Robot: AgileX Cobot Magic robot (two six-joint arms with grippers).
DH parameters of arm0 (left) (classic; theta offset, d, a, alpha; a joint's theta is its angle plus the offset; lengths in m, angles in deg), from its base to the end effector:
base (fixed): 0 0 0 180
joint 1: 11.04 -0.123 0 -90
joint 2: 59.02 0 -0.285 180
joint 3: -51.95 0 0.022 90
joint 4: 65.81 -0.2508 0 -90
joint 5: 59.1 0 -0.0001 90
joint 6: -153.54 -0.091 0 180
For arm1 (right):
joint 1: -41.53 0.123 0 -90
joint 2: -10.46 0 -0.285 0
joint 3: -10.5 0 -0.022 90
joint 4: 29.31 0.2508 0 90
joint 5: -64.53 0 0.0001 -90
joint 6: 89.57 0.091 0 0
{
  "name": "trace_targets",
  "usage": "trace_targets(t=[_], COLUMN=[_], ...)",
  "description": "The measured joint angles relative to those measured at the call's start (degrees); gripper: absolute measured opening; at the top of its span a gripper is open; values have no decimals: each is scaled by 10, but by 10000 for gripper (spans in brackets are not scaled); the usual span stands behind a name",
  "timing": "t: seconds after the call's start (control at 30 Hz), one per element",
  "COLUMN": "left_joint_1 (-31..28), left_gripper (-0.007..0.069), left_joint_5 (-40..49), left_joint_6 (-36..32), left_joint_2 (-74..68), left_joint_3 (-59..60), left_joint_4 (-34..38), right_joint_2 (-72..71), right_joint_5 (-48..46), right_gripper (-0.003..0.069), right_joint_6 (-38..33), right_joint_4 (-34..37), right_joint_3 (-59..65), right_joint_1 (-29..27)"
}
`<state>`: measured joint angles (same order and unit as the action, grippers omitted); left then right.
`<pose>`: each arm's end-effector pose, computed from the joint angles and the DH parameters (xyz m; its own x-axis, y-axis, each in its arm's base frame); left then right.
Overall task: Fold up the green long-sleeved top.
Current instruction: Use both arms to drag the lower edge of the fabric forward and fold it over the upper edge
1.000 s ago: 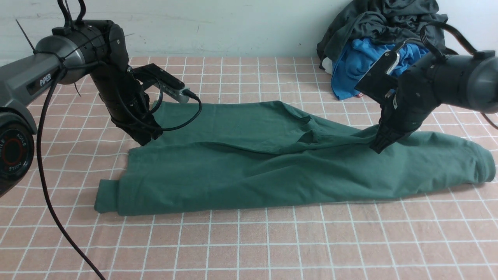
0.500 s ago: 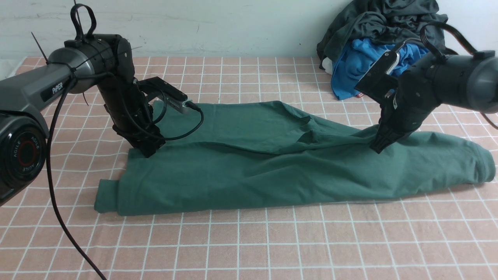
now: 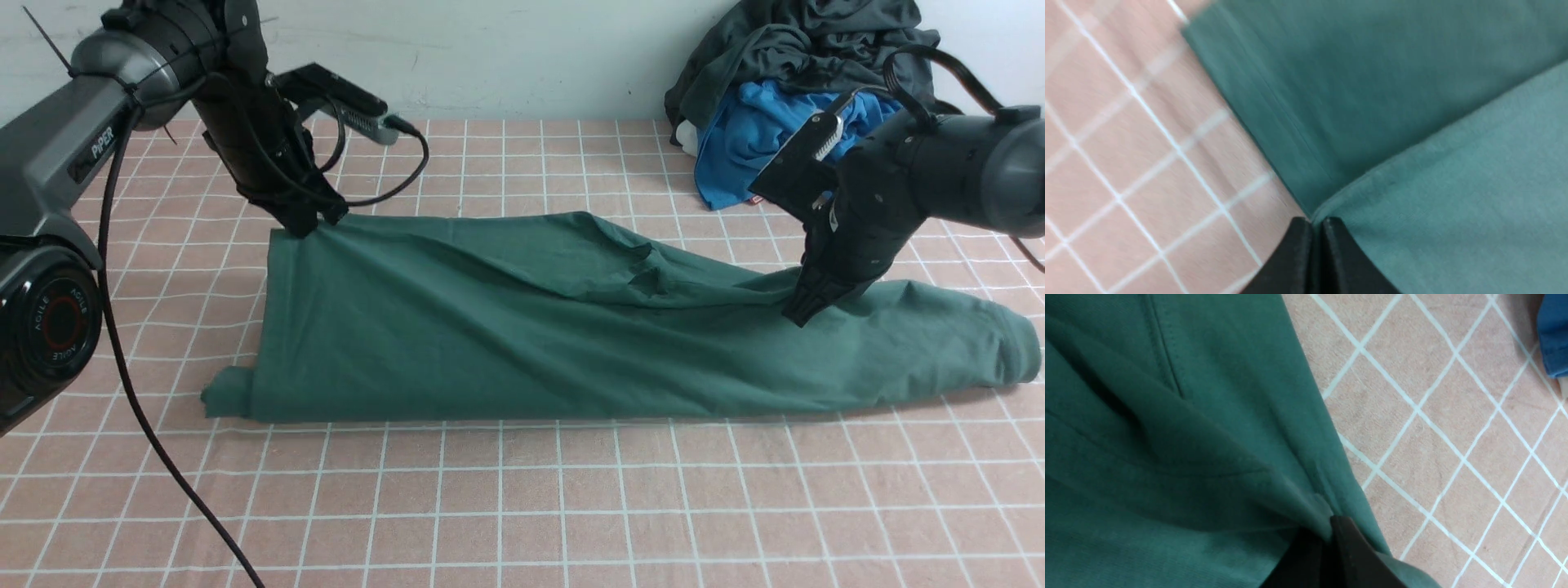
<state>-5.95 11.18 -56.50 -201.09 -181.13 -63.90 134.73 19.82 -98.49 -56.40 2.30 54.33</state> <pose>0.5050 -0.0479 0.2395 -0.7626 0.5605 -0.3229 0.5441 0.8258 0.1483 0.4242 0.0664 0.1884 -0.7450 -0.6387 -0.1926 -0.5141 0.7337 -0.4443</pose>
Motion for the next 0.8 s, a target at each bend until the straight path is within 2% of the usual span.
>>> trace_targets(t=[0.13, 0.27, 0.43, 0.5, 0.57, 0.63, 0.7, 0.73, 0.8], left_joint_1=[0, 0, 0, 0, 0, 0, 0, 0, 0], left_gripper=[6, 6, 6, 13, 50, 135, 179, 254, 337], left_joint_5=[-71, -162, -226, -240, -241, -243, -244, -249, -249], left_joint_6=[18, 72, 121, 139, 145, 151, 152, 160, 179], left_joint_2=[-2, -14, -45, -63, -77, -84, -84, -81, -72], left_joint_3=[-7, -7, -7, -7, -7, -7, -7, -7, -7], left_joint_4=[0, -6, -19, -29, -35, -44, -46, -48, -49], right_joint_2=[0, 0, 12, 24, 31, 34, 34, 34, 34], right_joint_5=[21, 82, 165, 186, 188, 172, 155, 117, 59], right_gripper=[-3, -3, 1, 31, 90, 183, 223, 278, 325], right_joint_6=[7, 34, 74, 89, 101, 121, 134, 162, 196], right_joint_4=[1, 3, 4, 4, 4, 4, 4, 6, 14], right_joint_3=[0, 0, -1, -1, -1, -16, -30, -59, -105], right_joint_1=[-16, -38, -52, -53, -53, -53, -53, -53, -53])
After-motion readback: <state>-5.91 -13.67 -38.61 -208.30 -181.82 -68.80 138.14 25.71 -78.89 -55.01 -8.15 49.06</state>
